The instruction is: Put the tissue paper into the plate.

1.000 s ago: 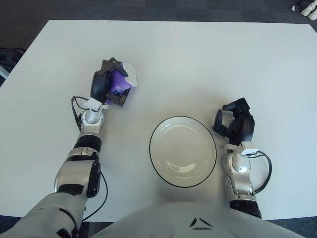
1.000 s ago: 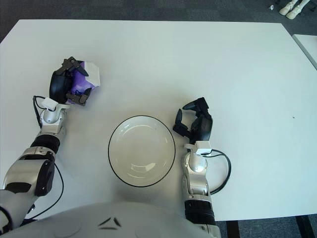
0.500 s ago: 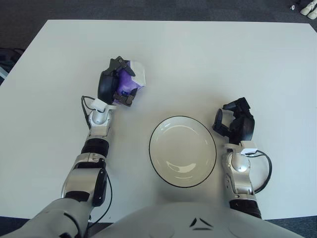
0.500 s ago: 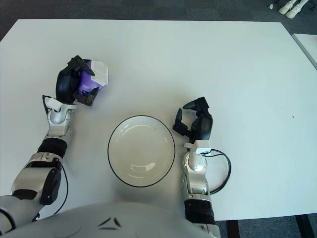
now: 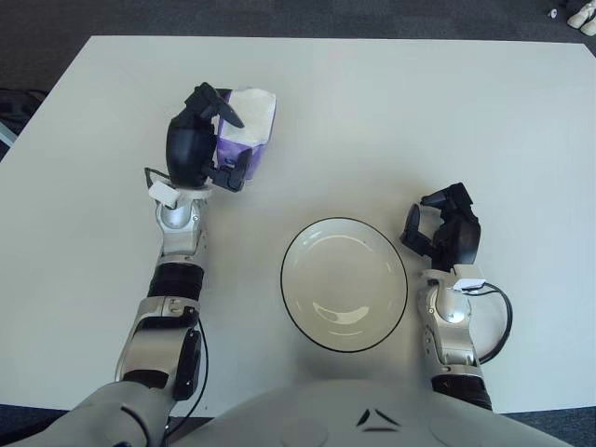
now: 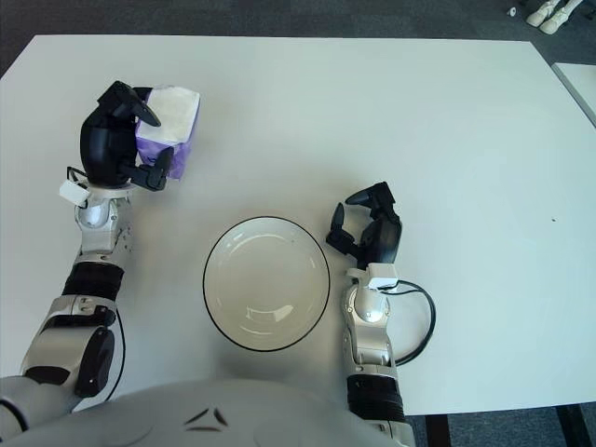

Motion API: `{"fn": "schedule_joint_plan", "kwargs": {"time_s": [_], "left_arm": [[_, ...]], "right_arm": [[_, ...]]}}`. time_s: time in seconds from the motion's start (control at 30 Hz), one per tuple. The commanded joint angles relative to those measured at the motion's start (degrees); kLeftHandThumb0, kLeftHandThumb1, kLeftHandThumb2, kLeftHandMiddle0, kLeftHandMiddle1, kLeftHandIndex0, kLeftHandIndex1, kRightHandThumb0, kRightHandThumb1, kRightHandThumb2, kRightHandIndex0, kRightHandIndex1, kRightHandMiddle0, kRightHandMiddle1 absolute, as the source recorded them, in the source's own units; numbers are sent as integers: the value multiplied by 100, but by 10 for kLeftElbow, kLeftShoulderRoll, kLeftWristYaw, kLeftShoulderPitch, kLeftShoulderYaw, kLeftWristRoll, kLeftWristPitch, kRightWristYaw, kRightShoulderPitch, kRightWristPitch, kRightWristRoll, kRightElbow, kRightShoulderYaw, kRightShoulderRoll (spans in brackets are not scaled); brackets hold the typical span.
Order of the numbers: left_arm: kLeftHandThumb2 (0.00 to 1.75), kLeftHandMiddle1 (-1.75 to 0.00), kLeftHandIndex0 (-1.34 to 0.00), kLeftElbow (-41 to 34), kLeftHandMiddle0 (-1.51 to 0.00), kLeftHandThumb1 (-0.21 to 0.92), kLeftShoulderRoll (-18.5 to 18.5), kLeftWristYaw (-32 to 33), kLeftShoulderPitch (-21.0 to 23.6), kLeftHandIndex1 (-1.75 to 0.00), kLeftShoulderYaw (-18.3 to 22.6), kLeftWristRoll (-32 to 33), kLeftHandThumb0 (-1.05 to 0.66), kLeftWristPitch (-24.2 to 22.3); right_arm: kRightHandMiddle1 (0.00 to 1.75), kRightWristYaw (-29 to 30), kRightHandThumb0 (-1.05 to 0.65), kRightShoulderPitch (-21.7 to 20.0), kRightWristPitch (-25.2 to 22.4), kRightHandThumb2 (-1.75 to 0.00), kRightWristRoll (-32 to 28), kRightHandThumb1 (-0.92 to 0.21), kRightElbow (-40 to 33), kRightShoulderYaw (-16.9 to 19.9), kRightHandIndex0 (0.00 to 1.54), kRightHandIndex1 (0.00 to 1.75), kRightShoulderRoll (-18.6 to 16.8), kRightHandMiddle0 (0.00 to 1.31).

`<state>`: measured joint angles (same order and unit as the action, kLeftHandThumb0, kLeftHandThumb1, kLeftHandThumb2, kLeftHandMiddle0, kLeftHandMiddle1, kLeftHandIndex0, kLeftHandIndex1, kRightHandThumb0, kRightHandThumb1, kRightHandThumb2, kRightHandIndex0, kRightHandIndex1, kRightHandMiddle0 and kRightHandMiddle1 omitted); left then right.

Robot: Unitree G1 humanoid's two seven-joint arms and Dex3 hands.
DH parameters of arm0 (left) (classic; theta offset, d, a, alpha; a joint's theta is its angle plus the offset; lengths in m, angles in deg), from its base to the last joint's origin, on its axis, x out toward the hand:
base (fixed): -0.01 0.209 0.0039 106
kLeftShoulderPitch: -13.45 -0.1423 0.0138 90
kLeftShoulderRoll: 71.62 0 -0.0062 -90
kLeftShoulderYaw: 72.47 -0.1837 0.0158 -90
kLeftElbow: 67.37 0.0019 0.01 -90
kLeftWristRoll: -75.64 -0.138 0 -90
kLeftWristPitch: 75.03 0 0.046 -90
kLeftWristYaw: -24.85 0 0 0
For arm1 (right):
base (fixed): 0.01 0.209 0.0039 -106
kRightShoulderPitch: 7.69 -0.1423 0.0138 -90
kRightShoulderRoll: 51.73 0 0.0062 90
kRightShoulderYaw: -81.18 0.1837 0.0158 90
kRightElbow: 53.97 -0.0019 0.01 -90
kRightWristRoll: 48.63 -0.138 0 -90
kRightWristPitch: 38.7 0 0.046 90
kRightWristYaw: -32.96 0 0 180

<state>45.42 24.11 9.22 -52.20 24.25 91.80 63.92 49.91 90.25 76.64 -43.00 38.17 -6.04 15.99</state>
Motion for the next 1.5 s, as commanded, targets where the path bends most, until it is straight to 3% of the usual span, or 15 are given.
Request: {"fn": "schedule_joint_plan", "kwargs": {"time_s": [0.0, 0.37, 0.73, 1.47], "left_arm": [[175, -169, -69, -4, -92, -8, 2, -17, 7, -175, 17, 35, 0, 15], [175, -174, -68, 22, -87, -6, 48, -132, 55, -175, 44, 178, 0, 61], [175, -175, -68, 39, -87, -6, 62, -176, 69, -175, 68, 192, 0, 63], [175, -175, -68, 56, -87, -6, 72, -204, 83, -175, 94, 194, 0, 59]], "right_arm": [[175, 2, -47, 35, -42, -126, 2, -37, 38, 3, 106, 175, -7, 57], [175, 0, -47, 35, -46, -128, 5, -35, 36, 2, 107, 175, -5, 58], [175, -3, -47, 32, -49, -129, 5, -35, 37, 4, 107, 175, -3, 59], [175, 0, -47, 23, -51, -129, 7, -35, 45, 4, 107, 175, -4, 59]]}}
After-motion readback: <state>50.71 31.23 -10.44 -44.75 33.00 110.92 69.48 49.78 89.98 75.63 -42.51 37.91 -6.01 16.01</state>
